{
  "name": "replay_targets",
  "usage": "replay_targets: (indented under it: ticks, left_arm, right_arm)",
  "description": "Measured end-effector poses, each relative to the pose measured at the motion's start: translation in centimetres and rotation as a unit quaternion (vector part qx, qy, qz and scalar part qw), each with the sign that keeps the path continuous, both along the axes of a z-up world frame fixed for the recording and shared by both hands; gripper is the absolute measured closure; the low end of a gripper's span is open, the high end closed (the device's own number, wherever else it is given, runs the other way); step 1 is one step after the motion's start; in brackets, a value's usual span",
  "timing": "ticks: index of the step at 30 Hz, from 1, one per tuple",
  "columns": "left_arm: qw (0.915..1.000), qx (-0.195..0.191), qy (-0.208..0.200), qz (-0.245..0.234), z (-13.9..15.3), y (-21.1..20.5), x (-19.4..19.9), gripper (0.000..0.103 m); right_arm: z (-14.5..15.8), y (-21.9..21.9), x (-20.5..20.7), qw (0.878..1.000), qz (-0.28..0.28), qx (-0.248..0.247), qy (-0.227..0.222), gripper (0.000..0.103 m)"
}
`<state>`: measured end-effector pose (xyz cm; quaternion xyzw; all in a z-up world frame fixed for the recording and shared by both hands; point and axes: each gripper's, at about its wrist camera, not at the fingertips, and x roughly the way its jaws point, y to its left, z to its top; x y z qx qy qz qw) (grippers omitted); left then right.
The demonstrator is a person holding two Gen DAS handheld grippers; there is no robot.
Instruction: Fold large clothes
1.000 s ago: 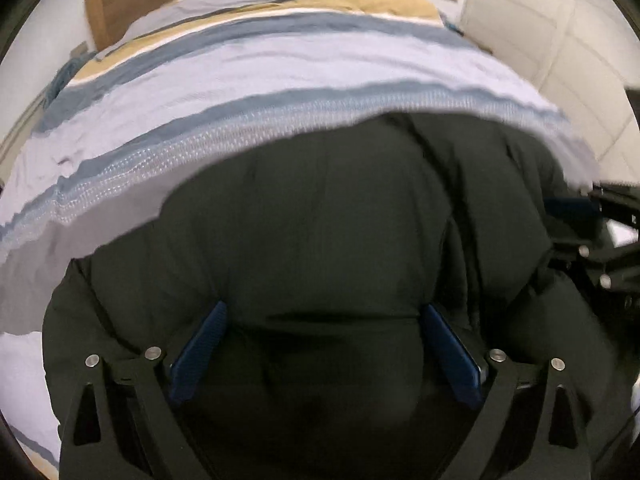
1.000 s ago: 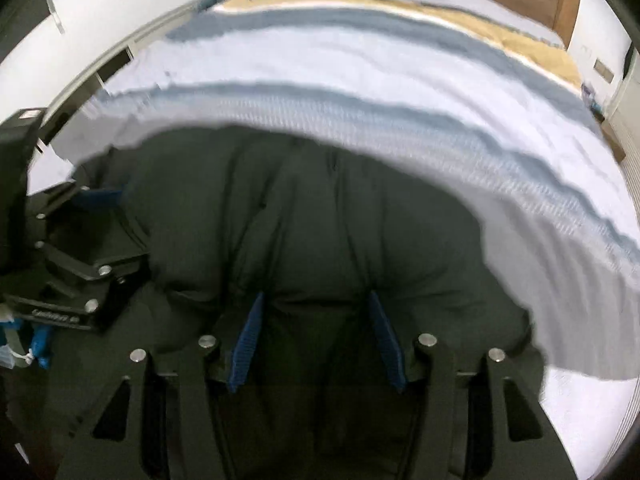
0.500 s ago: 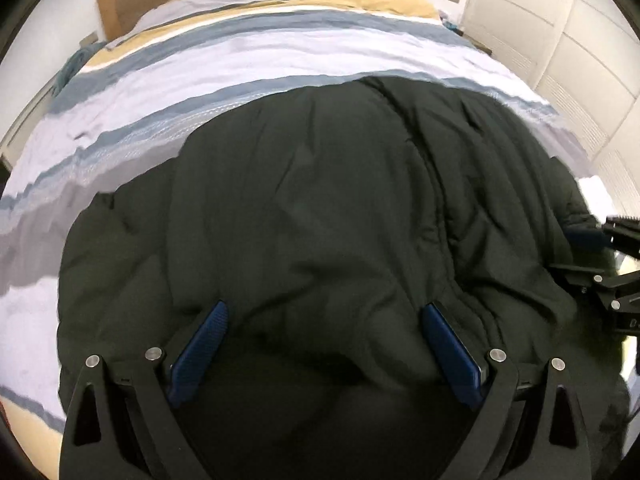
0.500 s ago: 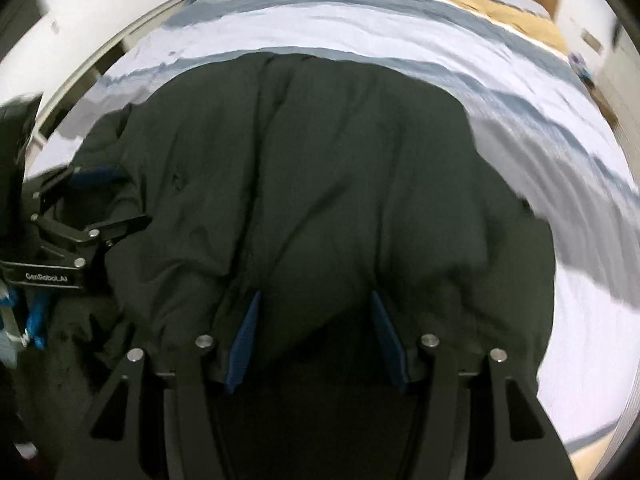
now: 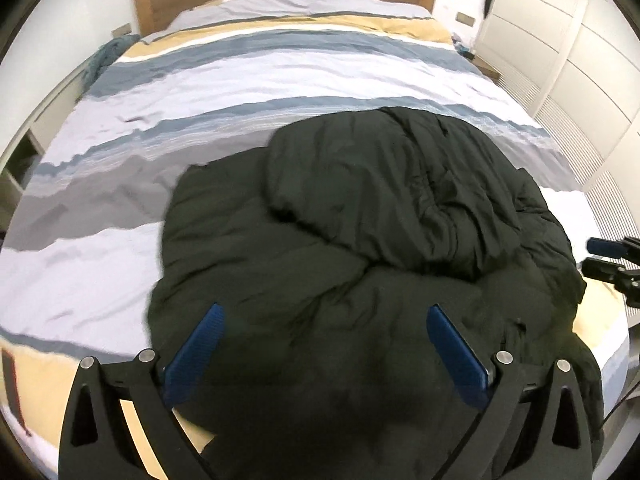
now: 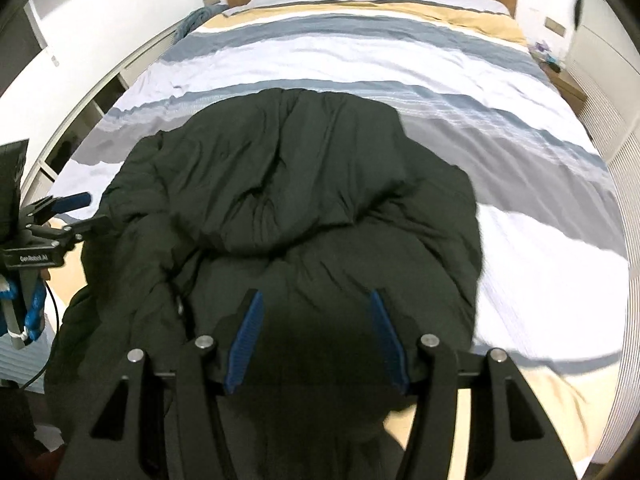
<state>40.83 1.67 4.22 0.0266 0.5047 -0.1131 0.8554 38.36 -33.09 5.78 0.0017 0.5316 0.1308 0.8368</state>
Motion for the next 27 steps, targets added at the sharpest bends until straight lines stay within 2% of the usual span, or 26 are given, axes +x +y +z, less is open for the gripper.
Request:
replay_targets:
  ticks: [7, 12, 16, 19, 27]
  left_arm:
    - [0.999, 0.009, 0.014, 0.041, 1.4, 5.0, -3.6, 0.001]
    - [0.9962, 0.019, 0.037, 0.076, 0.7, 8.8, -6.3, 0.001]
    - [0.9924, 0.029, 0.064, 0.101, -1.0, 11.4, -8.8, 0.001]
    - [0.9888, 0.026, 0.085, 0.12, -2.1, 13.4, -10.4, 0.001]
    - [0.9785, 0.025, 0.129, 0.159, -3.9, 16.9, -14.3, 0.001]
  right_arm:
    - [1.8, -3.1, -4.1, 0.999, -0.035, -0.002, 0.009, 0.039]
    - [2.0, -6.1, -7.2, 0.997, -0.068, -0.006, 0.029, 0.038]
    - [0.7, -9.5, -10.8, 0.991, -0.113, 0.004, 0.065, 0.038]
    - [-0.6, -11.1, -13.6, 0.987, -0.133, -0.007, 0.092, 0.038]
    - [-4.5, -13.5, -20.4, 0.969, -0.185, 0.013, 0.163, 0.038]
